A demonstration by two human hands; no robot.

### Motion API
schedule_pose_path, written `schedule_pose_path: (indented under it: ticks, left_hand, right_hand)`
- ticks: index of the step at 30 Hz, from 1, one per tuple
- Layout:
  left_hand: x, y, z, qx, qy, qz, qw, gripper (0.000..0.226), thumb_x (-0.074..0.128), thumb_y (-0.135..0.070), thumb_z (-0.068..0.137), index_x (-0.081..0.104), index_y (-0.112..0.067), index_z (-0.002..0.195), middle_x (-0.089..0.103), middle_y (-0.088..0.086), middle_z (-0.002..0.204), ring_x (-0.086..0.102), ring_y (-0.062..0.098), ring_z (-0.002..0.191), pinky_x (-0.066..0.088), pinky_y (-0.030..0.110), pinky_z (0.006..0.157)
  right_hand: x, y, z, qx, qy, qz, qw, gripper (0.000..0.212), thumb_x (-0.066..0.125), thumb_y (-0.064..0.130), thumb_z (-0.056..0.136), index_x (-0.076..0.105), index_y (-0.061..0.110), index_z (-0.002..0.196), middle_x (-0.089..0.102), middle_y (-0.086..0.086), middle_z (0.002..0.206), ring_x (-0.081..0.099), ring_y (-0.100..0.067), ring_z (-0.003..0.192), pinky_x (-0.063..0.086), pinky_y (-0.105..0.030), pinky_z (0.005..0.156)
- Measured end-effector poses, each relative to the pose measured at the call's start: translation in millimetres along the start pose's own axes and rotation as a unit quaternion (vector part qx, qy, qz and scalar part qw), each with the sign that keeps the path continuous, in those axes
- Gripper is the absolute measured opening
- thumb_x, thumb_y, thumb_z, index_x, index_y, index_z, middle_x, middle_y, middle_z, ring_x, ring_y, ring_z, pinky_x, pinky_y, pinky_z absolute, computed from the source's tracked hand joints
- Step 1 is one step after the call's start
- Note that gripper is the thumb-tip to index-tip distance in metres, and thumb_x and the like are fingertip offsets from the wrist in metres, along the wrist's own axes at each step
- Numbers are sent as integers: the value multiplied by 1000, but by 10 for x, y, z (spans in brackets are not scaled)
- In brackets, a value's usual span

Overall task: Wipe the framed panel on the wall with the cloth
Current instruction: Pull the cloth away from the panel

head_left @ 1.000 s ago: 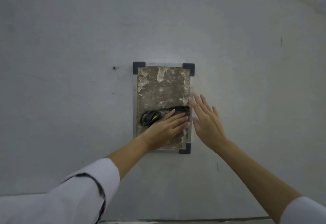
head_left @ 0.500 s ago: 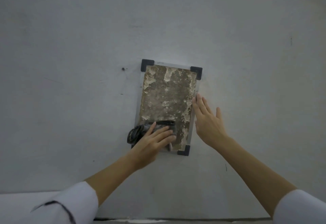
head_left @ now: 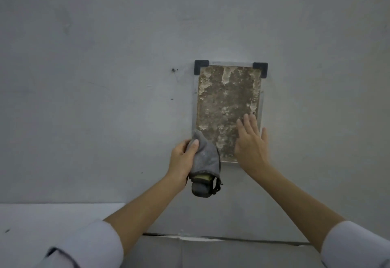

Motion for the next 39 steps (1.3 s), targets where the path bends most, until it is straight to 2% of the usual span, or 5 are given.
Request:
schedule_pose_path:
  ticks: [6,12,25,33,39]
  left_hand:
    - [-306,392,-112,-179,-27,-159,971,42,54,-35,97,65,3,113,69,24,108,68,38,97,58,39,70]
    - [-876,836,-305,-271,-81,-84,955,38,50,-33,100,65,3,104,68,23,99,66,33,81,54,38,65]
    - [-2294,1209,-675,-365,-11,76,928,43,76,-20,80,62,-5,118,66,15,117,63,32,102,55,39,69]
    - [-3246,728,-510,-252,-92,125,955,45,71,-19,87,47,-21,126,61,10,117,64,24,99,57,33,64]
    - [-3633,652,-511,-229,-104,186,950,32,61,5,79,68,-13,104,66,11,98,62,25,93,51,31,72]
  right_hand:
    - [76,425,-359,119,-36,357,926,26,48,22,98,59,6,116,63,-9,110,58,-26,102,41,-30,79]
    - [1225,1245,-1274,428,412,617,516,35,65,35,89,62,7,110,66,-16,105,64,-33,94,53,-48,75]
    - [1862,1988,-1595,430,469,549,542,22,58,11,94,59,-3,111,66,-16,89,62,-29,73,51,-33,50]
    - [2113,2868,-1576,442,457,620,460,24,53,18,98,59,0,113,65,-16,84,61,-29,71,56,-40,63]
    - [2348,3285,-1618,472,416,657,414,32,43,16,102,50,-1,128,58,-24,125,60,-38,104,49,-46,76]
Point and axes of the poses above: each hand's wrist, its own z-axis towards the middle knuckle, its own x-axis out of the palm, y = z × x, the point moved 10 cm from there along z, towards the middle knuckle
